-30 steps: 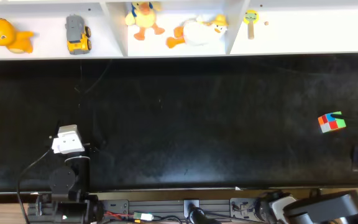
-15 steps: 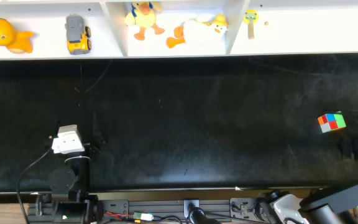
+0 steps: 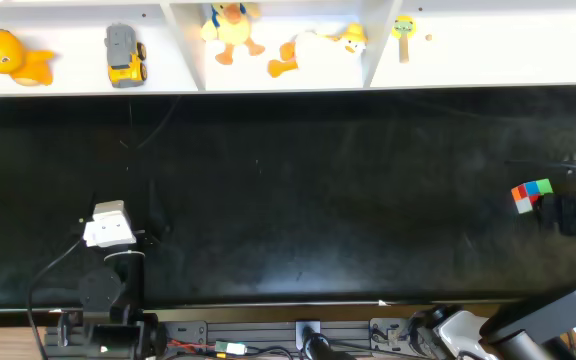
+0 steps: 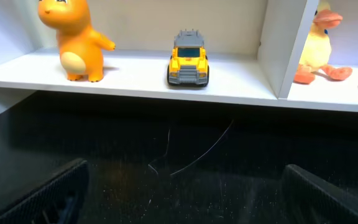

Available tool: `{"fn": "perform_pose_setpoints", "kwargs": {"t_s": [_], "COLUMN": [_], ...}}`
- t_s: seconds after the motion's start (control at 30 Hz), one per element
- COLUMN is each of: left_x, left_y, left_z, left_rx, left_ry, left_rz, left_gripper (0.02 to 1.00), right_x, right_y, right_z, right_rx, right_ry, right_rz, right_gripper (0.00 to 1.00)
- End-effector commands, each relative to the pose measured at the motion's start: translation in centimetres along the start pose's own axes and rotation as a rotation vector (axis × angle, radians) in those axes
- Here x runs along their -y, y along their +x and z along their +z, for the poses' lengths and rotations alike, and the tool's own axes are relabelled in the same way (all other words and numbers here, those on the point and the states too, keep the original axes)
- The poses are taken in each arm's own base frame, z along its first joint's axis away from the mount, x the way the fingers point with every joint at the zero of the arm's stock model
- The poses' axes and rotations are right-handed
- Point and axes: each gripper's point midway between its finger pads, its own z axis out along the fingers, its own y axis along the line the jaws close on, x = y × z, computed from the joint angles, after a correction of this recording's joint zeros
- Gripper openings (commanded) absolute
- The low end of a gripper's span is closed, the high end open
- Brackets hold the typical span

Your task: Store Toys

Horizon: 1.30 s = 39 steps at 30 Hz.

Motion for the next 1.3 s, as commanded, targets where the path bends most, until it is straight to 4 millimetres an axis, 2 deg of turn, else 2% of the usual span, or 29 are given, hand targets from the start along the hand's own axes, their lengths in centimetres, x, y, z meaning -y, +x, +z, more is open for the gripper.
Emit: {"fn": "perform_pose_setpoints", "kwargs": {"t_s": [0.03, 0.73, 1.3], "left_x": [-0.3, -0.3, -0.3], "left_y": [-0.1, -0.1, -0.1], "left_z": [-0.1, -0.1, -0.1], "left_rx": [0.009, 0.009, 0.009], "left_ry": [-0.016, -0.016, -0.016], "left_rz": [0.020, 0.021, 0.020], "left_gripper": [0.998, 0.998, 1.000], "right_x": [0.5, -0.7, -1.0], "right_y": [-1.1, -0.6, -0.3], "right_z": [-0.4, 4.1, 5.6], "right_rx": [0.039, -0.071, -0.096], "right_ry": [0.002, -0.072, -0.099], "right_rz": [0.058, 0.022, 0.033], "right_gripper": [0.996, 0.998, 0.996]}}
